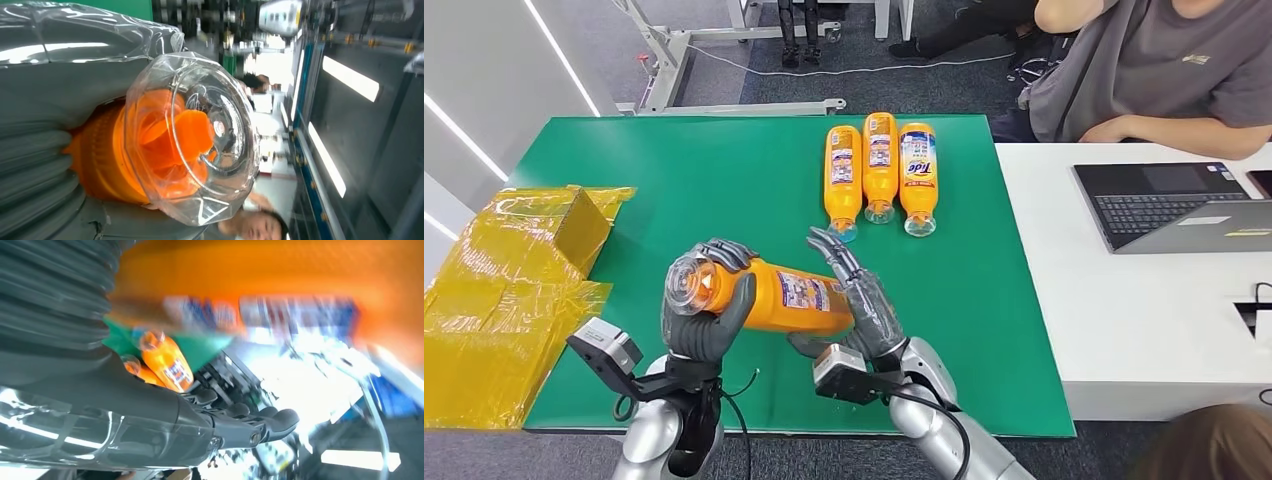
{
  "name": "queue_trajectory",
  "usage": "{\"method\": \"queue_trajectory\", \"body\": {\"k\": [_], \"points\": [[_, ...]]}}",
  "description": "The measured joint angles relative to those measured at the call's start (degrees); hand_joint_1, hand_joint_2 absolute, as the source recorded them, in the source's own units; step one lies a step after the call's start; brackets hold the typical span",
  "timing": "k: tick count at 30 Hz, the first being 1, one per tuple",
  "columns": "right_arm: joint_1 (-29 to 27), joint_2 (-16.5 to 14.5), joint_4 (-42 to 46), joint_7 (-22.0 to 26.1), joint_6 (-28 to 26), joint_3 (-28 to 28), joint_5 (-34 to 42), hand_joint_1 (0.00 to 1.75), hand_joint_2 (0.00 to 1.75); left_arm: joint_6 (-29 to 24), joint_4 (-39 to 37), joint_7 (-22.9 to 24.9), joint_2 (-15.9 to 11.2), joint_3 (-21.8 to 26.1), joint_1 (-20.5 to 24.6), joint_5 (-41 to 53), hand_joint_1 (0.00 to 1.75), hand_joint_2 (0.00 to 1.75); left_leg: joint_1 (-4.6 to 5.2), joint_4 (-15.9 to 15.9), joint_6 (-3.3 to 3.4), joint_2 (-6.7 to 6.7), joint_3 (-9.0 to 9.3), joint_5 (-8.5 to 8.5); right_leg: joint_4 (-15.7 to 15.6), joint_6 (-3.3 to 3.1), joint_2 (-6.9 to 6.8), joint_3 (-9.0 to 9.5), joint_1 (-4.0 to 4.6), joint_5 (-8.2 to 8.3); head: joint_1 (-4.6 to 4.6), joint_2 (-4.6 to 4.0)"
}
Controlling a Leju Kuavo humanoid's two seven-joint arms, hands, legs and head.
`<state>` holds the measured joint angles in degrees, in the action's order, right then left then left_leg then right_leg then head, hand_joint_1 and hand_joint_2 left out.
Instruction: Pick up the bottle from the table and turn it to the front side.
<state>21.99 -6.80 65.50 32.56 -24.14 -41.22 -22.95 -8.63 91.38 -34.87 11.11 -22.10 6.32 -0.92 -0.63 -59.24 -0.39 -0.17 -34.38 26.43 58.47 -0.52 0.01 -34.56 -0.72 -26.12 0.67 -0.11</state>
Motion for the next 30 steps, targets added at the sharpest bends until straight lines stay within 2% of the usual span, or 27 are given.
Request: {"method": "queue_trajectory", "body": {"k": [4,8,14,21,25,30], "points": [[-1.42,-0.04,3.32,1.64,-3.09,0.13,2.82,0.0,1.75,-5.41,-0.04,-1.57,-0.05,1.44,0.06,3.33,1.75,1.75,0.0,0.0,0.0,0.0,0.0,0.0,0.0,0.0,0.01,-0.01,0.0,0.0,0.01,0.0],[-2.92,-0.04,6.43,3.84,-6.12,0.13,6.1,0.0,1.75,-12.92,0.17,-2.31,-0.7,3.27,0.67,11.72,1.75,1.75,-0.01,0.0,-0.01,0.0,0.01,0.0,0.01,0.0,0.0,-0.01,0.0,0.0,0.0,0.0],[-5.76,0.03,11.69,5.77,-10.49,0.14,9.62,0.0,1.75,-18.71,0.2,1.04,-4.08,4.78,2.48,27.02,1.75,1.75,-0.01,0.01,-0.01,0.02,0.01,-0.01,0.03,-0.01,0.02,-0.01,0.01,0.0,0.0,0.0],[-7.81,0.51,14.9,6.45,-11.5,0.69,11.49,0.0,1.75,-21.16,-0.44,8.19,-9.92,6.25,3.92,42.58,1.75,1.75,-0.01,0.01,-0.01,0.07,0.02,-0.01,0.03,-0.01,0.06,-0.02,0.01,0.0,-0.01,0.0],[-8.34,0.78,15.92,7.18,-12.18,0.91,12.94,0.0,1.75,-20.35,-2.19,14.01,-15.25,7.3,4.91,52.47,1.75,1.75,-0.02,0.01,-0.02,0.12,0.03,-0.01,0.05,-0.01,0.11,-0.04,0.01,0.0,0.0,0.0],[-8.84,1.22,18.19,7.41,-14.11,0.98,15.1,0.0,1.75,-18.58,-6.62,17.56,-21.19,8.21,7.41,59.82,1.75,1.75,-0.02,0.02,-0.04,0.13,0.03,-0.03,0.09,-0.02,0.13,-0.07,0.02,-0.01,-0.01,0.0]]}}
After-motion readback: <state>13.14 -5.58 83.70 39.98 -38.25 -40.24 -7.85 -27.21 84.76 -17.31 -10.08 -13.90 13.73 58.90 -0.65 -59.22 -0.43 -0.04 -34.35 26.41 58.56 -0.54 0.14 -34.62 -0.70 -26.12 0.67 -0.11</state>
